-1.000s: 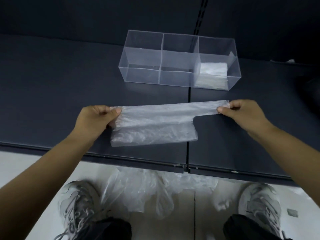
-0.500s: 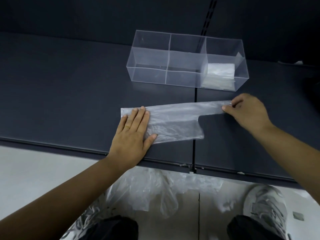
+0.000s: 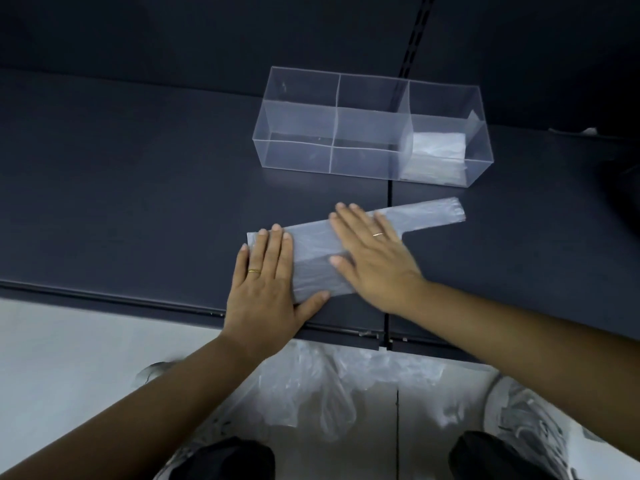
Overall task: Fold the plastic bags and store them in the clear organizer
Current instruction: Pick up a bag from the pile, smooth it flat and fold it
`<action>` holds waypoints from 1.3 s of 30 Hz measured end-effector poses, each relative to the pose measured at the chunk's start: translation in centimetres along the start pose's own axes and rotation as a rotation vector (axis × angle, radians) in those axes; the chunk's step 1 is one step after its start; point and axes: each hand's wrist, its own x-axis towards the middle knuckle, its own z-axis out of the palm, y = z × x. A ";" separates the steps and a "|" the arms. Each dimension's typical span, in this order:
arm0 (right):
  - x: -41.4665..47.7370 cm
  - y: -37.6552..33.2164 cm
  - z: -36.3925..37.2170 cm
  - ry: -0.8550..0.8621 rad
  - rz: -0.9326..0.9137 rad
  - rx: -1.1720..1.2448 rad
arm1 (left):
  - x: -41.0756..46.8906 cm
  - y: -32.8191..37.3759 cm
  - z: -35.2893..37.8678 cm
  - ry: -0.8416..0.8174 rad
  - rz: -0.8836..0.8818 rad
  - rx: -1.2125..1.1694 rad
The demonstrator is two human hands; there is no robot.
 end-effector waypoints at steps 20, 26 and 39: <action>-7.0 4.7 -3.9 0.113 -0.015 0.277 | -2.9 -0.1 -1.2 0.093 0.330 -0.228; -7.4 4.4 -4.6 -0.045 0.072 0.405 | -2.5 0.2 -1.0 0.142 0.236 -0.274; -10.2 2.4 -6.5 0.022 -0.047 0.164 | -3.4 1.3 -1.4 0.342 0.331 -0.263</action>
